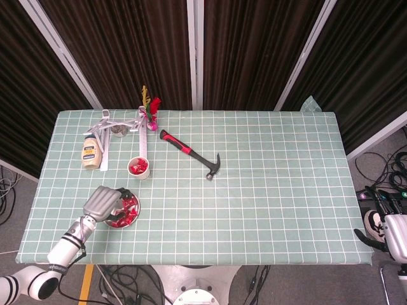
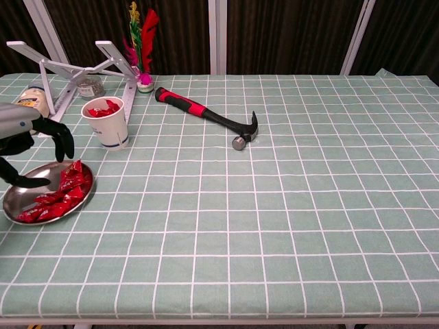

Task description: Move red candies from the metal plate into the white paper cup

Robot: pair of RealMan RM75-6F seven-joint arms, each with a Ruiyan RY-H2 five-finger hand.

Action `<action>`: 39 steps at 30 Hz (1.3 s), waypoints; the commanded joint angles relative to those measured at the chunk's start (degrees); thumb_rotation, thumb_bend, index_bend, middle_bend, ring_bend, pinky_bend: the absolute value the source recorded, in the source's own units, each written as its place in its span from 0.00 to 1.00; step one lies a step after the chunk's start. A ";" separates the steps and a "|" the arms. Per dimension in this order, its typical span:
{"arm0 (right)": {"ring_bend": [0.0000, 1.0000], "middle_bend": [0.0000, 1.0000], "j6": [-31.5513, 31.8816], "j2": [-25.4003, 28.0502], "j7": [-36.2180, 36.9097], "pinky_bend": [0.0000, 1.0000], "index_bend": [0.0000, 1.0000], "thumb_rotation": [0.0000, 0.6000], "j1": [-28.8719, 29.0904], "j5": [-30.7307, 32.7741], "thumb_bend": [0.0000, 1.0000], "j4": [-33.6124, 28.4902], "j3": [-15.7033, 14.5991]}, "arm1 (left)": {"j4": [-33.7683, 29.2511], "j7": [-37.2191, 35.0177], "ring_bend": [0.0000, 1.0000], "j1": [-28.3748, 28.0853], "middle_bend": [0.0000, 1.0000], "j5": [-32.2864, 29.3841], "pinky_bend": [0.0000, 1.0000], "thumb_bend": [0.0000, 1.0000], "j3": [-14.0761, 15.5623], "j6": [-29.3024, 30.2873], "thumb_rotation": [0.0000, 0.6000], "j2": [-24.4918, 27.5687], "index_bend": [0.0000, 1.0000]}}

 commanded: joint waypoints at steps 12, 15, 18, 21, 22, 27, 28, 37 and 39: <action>0.11 0.20 -0.40 0.01 -0.74 0.38 0.08 1.00 0.36 0.00 0.10 -0.54 0.07 | 4.24 3.44 0.91 1.82 0.53 -1.83 1.00 0.25 0.46 -0.68 1.00 -3.89 0.46; 0.11 0.20 -0.39 0.11 -0.87 0.38 0.08 1.00 0.35 0.06 0.10 -0.70 0.08 | 5.27 2.90 0.92 2.10 0.53 -1.79 1.00 0.24 0.40 -0.82 1.00 -4.66 0.47; 0.11 0.20 -0.38 0.16 -1.01 0.38 0.08 1.00 0.36 0.00 0.10 -0.83 0.06 | 6.24 2.60 0.92 2.32 0.54 -1.45 1.00 0.23 0.34 -0.70 1.00 -5.30 0.48; 0.11 0.20 -0.40 0.11 -1.09 0.38 0.08 1.00 0.38 -0.06 0.10 -0.90 0.03 | 7.61 1.99 0.92 2.52 0.55 -1.20 1.00 0.23 0.15 -0.60 1.00 -6.11 0.50; 0.11 0.20 -0.37 0.11 -1.10 0.38 0.08 1.00 0.37 -0.08 0.10 -0.92 0.03 | 8.11 1.79 0.92 2.59 0.56 -1.08 1.00 0.23 0.09 -0.52 1.00 -6.38 0.51; 0.11 0.20 -0.34 0.16 -1.14 0.38 0.08 1.00 0.32 0.15 0.10 -0.99 0.08 | 10.84 0.23 0.93 2.94 0.60 -0.34 1.00 0.23 -0.01 -0.44 1.00 -7.77 0.55; 0.11 0.20 -0.35 0.17 -1.17 0.38 0.08 1.00 0.31 0.13 0.10 -1.00 0.05 | 11.17 -0.10 0.93 3.01 0.60 -0.21 1.00 0.23 -0.02 -0.46 1.00 -7.96 0.55; 0.11 0.20 -0.25 0.25 -1.47 0.38 0.08 1.00 0.34 0.00 0.10 -1.31 0.08 | 12.73 -1.65 0.93 3.34 0.61 0.05 1.00 0.26 0.10 -1.66 1.00 -8.48 0.57; 0.11 0.20 -0.13 0.25 -1.44 0.38 0.08 1.00 0.26 -0.01 0.10 -1.31 0.06 | 12.82 -2.57 0.93 3.41 0.62 0.06 1.00 0.29 -0.03 -1.92 1.00 -8.48 0.58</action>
